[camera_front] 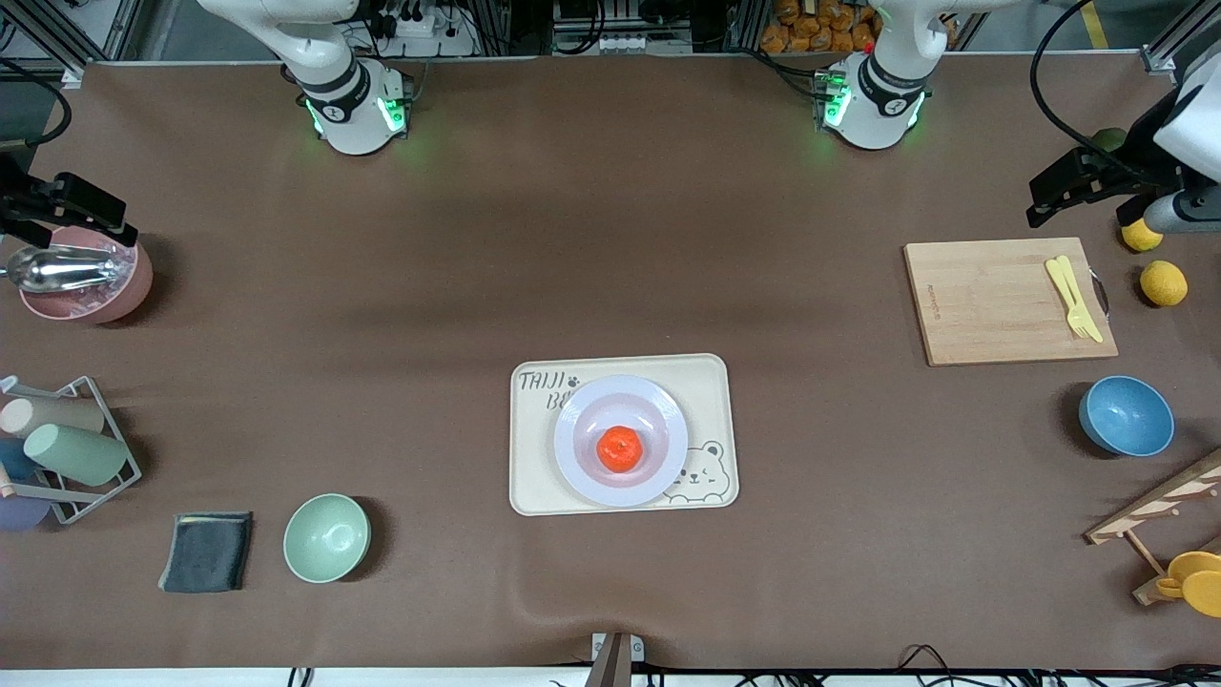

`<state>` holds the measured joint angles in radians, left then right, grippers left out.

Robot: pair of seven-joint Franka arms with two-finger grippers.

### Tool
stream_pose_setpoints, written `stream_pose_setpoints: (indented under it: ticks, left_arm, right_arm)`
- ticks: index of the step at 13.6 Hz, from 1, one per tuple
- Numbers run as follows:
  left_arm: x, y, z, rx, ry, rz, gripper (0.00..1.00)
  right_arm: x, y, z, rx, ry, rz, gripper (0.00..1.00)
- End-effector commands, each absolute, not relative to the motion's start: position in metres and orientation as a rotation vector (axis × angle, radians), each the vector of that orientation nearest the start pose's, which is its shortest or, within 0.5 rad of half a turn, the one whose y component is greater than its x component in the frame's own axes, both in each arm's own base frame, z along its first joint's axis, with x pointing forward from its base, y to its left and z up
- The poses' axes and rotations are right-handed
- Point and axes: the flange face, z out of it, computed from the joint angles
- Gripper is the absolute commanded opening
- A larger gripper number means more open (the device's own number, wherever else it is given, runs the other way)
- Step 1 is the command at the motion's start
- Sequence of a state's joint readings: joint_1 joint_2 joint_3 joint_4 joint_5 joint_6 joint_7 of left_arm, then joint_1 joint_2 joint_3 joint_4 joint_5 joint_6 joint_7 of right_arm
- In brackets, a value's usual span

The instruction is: Place orange and plate with both arms

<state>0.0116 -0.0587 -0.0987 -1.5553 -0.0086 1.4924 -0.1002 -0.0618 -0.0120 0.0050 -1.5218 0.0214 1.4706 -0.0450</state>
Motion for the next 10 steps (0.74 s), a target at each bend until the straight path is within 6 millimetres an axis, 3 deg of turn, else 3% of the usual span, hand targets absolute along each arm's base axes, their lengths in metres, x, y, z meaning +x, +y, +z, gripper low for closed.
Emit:
stream_pose_setpoints:
  ticks: [1,10]
  left_arm:
    - [0.524,-0.047,0.659,-3.122,-0.031,-0.005,1.0]
    - [0.528,-0.05,0.662,-3.13,-0.066,-0.009,1.0]
  right_arm:
    - [0.531,-0.025,0.652,-3.114,0.142,0.04,1.0]
    - [0.532,-0.014,0.652,-3.115,0.133,0.043,1.0]
